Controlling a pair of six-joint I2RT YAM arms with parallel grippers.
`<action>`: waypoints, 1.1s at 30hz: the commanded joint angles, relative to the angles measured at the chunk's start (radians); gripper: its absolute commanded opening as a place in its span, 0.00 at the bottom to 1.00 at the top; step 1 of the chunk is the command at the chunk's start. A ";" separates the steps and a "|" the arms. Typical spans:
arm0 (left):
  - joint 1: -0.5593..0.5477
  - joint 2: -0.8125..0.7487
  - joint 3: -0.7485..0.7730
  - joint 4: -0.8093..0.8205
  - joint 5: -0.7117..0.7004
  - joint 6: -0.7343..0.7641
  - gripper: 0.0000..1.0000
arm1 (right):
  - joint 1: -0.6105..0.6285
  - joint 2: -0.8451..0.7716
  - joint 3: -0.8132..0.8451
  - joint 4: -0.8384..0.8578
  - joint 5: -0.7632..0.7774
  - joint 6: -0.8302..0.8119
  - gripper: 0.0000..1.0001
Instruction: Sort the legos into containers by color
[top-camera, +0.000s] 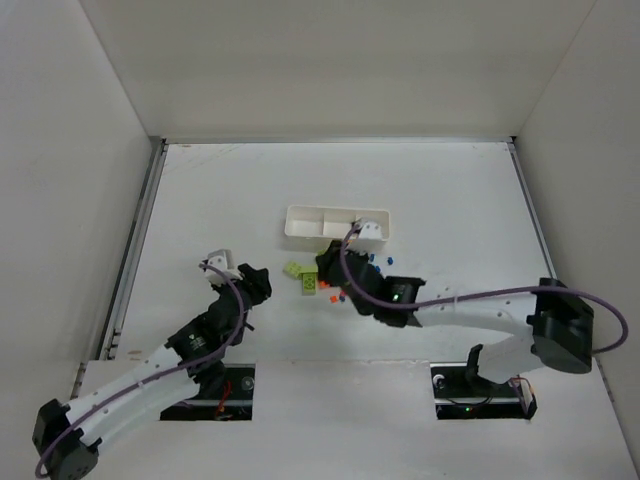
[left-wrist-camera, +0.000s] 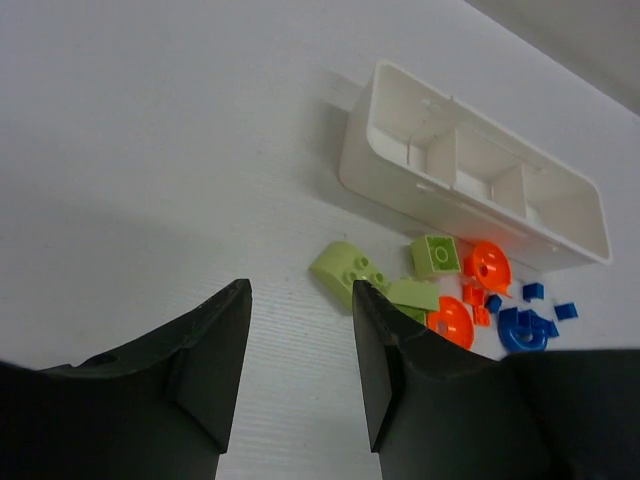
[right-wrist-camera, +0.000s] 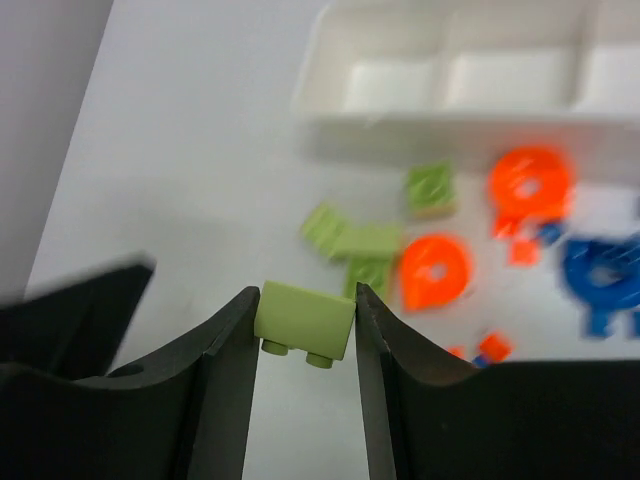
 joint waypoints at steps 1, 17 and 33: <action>-0.067 0.143 -0.004 0.186 0.079 0.056 0.47 | -0.210 -0.074 -0.061 0.069 -0.045 -0.151 0.27; -0.276 0.665 0.154 0.370 0.062 0.127 0.57 | -0.554 0.159 0.068 0.152 -0.138 -0.361 0.47; -0.288 0.917 0.317 0.272 -0.071 0.056 0.49 | -0.456 -0.158 -0.144 0.198 -0.103 -0.357 0.75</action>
